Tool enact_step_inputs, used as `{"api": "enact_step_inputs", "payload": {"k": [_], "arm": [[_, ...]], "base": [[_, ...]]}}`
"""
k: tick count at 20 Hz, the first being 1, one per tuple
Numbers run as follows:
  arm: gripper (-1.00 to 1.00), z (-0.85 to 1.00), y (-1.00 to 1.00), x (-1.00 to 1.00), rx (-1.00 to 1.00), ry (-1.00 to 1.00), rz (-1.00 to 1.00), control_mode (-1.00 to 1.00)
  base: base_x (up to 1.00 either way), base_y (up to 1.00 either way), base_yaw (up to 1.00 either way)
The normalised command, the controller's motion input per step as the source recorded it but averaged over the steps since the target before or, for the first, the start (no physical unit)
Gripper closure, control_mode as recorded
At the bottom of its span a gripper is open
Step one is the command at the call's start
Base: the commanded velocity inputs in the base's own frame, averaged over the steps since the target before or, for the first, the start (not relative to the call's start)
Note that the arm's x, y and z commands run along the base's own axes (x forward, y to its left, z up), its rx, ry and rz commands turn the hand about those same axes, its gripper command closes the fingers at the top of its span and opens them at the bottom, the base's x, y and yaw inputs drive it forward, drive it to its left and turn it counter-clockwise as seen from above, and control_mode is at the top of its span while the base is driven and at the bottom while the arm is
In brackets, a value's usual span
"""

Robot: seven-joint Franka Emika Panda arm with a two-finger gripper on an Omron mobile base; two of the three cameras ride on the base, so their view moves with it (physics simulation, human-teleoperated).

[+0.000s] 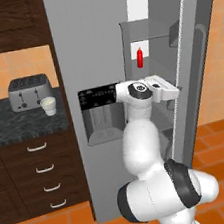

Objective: Grab a lemon wedge from the fridge and one ice cube from the ice bowl, and put them in the glass of lemonade.

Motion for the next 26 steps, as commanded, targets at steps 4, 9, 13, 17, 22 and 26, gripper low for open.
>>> {"api": "enact_step_inputs", "payload": {"k": [4,9,13,17,22,26], "arm": [[-1.00,0.00,-0.67,0.09,0.02,0.32,-0.42,-1.00],[-1.00,-0.02,-0.96,-0.05,0.03,0.36,-0.41,-1.00],[-1.00,-0.10,-1.00,-0.71,0.09,0.29,-0.41,-1.00],[-1.00,-0.23,-1.00,-0.99,0.14,0.12,-0.27,-1.00],[-1.00,0.46,0.32,-0.89,0.01,-0.11,0.01,-1.00],[-1.00,0.54,1.00,-0.22,0.03,0.02,0.27,-1.00]], "base": [[0.00,0.00,0.00],[0.00,0.00,0.00],[0.00,0.00,0.00],[0.00,0.00,0.00],[0.00,0.00,0.00],[0.00,0.00,0.00]]}}
